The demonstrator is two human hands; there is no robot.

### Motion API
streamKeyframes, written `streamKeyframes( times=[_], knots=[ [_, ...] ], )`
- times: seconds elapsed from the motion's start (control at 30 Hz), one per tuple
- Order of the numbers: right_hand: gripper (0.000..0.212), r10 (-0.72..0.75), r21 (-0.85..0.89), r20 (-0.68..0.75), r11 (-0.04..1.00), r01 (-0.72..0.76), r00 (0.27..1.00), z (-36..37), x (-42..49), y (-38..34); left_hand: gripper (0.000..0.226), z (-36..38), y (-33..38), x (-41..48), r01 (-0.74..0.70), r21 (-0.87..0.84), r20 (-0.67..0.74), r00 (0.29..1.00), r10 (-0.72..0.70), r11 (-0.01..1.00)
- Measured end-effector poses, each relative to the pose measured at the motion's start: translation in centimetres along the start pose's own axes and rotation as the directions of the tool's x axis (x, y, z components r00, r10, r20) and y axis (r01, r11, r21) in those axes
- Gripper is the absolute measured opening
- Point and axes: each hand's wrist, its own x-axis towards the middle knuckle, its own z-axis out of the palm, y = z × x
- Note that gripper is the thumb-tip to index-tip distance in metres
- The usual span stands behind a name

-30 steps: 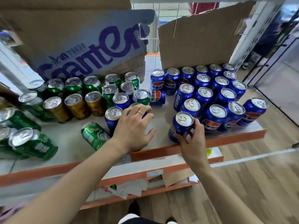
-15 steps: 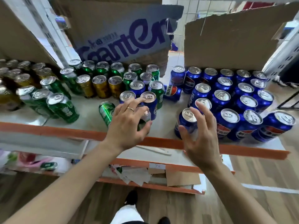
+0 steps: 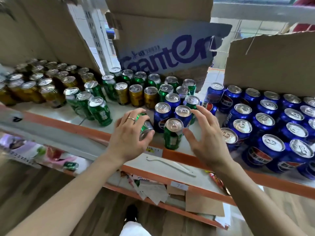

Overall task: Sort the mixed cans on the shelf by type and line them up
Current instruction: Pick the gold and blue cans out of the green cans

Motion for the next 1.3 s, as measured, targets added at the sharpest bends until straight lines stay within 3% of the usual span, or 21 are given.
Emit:
streamKeyframes(
  times=[0.5, 0.77, 0.97, 1.3],
  knots=[
    [0.055, 0.133, -0.056, -0.064, 0.989, -0.136, 0.989, 3.6, 6.2, -2.9, 0.057, 0.6, -7.6, 7.2, -0.12, -0.115, 0.066, 0.99, 0.128, 0.986],
    [0.052, 0.176, -0.076, -0.104, 0.98, -0.184, 0.979, 6.0, 9.3, -4.6, 0.043, 0.5, -11.5, 10.6, -0.184, -0.16, 0.066, 0.978, 0.196, 0.97],
    [0.048, 0.209, -0.119, -0.117, 0.968, -0.222, 0.971, 7.7, 10.9, -6.1, 0.046, 0.6, -14.3, 12.2, -0.207, -0.148, 0.109, 0.968, 0.224, 0.967],
    [0.048, 0.24, -0.156, -0.103, 0.954, -0.254, 0.965, 9.0, 13.0, -7.2, 0.044, 1.2, -14.9, 14.9, -0.289, -0.195, 0.146, 0.936, 0.32, 0.937]
  ],
)
